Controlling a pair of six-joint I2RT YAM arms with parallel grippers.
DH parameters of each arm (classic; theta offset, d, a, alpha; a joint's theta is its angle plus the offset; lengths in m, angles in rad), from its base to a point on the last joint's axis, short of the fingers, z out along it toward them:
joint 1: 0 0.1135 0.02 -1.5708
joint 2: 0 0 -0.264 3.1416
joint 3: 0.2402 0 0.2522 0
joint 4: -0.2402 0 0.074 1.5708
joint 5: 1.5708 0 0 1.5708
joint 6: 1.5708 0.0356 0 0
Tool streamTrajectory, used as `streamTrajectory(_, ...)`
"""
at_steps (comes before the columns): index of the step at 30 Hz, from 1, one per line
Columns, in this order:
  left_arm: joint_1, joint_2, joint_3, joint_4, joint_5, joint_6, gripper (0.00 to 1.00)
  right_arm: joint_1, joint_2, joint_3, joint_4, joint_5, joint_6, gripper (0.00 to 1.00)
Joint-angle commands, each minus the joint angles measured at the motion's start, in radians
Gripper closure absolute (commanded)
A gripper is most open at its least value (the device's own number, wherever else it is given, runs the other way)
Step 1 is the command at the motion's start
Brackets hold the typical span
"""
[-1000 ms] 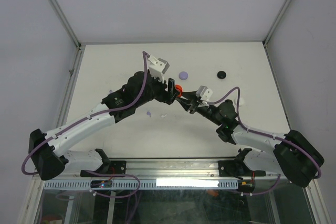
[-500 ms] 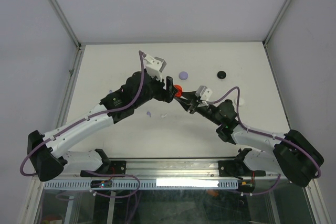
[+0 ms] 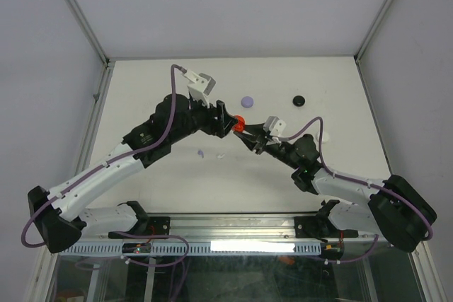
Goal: Insert the wireless bluetooth earbuds into the charging case
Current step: Place the earbud in the charging case.
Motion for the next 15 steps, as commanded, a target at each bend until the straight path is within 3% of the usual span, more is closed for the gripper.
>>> streamTrajectory(1,0.085,-0.024,0.015,0.021,0.171,-0.045,0.29,-0.002,-0.018,0.035,0.042,-0.077,0.013,1.0)
streamTrajectory(7,0.181,-0.004,0.0,0.069,0.433,-0.08,0.28,-0.005,0.002,0.069,0.021,-0.17,0.033,1.0)
streamTrajectory(15,0.221,0.034,-0.026,0.119,0.602,-0.127,0.28,-0.009,0.031,0.105,0.055,-0.286,0.109,1.0)
